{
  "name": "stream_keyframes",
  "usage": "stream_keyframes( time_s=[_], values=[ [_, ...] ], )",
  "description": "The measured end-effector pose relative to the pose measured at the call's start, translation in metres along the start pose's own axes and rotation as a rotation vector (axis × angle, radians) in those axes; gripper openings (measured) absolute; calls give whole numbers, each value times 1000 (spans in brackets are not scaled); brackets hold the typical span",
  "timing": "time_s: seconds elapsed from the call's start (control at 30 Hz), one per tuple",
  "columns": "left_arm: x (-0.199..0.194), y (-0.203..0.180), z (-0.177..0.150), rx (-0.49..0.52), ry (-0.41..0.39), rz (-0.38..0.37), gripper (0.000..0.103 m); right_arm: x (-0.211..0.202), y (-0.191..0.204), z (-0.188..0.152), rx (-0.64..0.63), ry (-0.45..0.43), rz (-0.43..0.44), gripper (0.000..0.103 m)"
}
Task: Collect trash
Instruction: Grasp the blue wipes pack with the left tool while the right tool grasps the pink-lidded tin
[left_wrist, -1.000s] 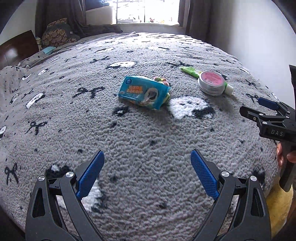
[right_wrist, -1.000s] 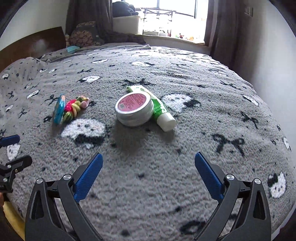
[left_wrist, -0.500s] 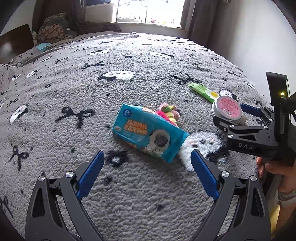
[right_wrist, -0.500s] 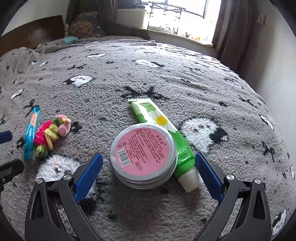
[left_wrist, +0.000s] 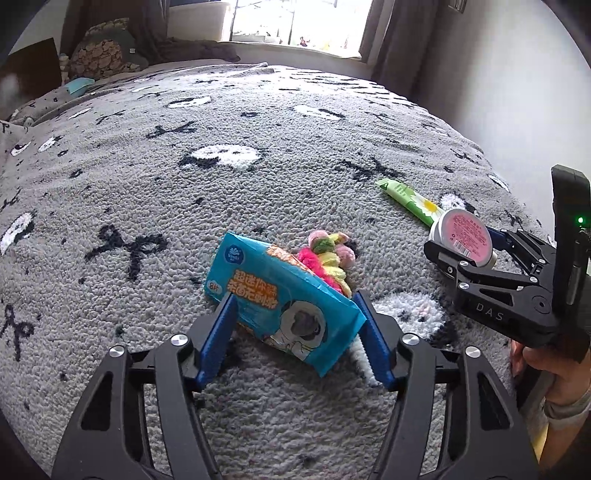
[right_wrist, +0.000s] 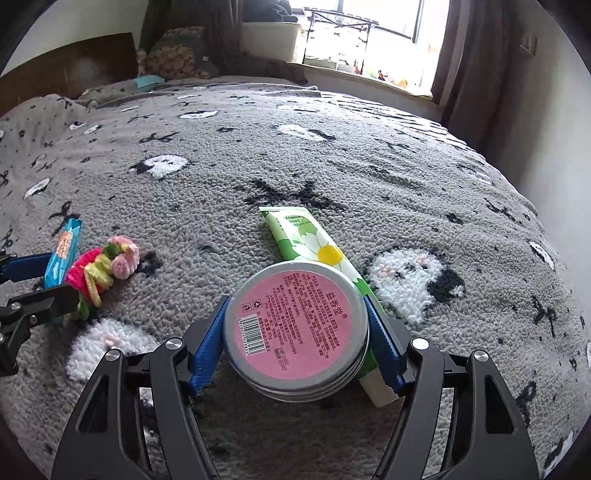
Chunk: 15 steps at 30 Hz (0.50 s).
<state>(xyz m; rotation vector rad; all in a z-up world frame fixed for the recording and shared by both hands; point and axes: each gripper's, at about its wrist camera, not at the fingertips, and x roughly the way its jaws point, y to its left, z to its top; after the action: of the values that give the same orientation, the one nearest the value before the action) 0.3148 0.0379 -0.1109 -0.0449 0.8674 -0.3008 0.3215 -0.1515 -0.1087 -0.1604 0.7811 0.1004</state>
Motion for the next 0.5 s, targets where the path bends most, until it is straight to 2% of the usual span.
stream_keyframes(
  time_s=[0.17,0.23,0.5],
  values=[
    [-10,4,-2,10,-14,-7,38,-4,2,-1,-6,-8,2,71],
    [-14,5,-3,15,-15,-5,33,-7,3,-2,-8,-11,4,71],
    [-27,26,-17,-23,-17,94,34,-17,13,-7,-43,-25,5,71]
  ],
)
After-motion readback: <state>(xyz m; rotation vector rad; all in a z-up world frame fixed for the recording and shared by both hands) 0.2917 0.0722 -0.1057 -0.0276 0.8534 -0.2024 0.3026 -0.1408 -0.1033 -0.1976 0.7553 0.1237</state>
